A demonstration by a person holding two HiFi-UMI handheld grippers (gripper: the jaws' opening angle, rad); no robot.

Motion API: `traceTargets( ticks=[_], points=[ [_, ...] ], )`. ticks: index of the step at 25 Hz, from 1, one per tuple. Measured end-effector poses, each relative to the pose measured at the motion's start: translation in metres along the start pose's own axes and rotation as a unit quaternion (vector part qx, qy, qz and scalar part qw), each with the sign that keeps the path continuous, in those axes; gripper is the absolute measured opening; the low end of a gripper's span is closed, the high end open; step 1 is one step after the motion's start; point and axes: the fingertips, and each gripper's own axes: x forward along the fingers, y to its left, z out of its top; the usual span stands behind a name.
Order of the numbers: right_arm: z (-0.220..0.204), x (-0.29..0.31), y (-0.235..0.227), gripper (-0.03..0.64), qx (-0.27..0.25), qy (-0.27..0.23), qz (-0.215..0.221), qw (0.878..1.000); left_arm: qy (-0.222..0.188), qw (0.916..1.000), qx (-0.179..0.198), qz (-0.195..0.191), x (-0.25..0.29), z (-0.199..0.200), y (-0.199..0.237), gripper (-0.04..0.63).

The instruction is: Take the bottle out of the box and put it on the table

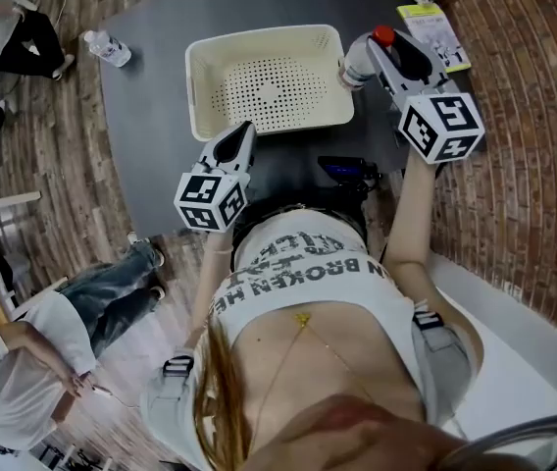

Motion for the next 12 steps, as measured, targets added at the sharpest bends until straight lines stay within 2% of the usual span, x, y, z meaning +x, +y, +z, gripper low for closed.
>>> traceTargets(
  ticks=[6,12],
  points=[
    [-0.011,-0.019,-0.038,0.141,0.008,0.006,-0.054,0.998,0.004,1.0,-0.005,0.005,0.001,-0.002,0.007,0.0],
    [-0.021,-0.034,-0.065,0.141,0.017,0.01,-0.087,0.996,0.005,0.9999,-0.008,0.013,0.002,-0.002,0.009,0.0]
  ],
)
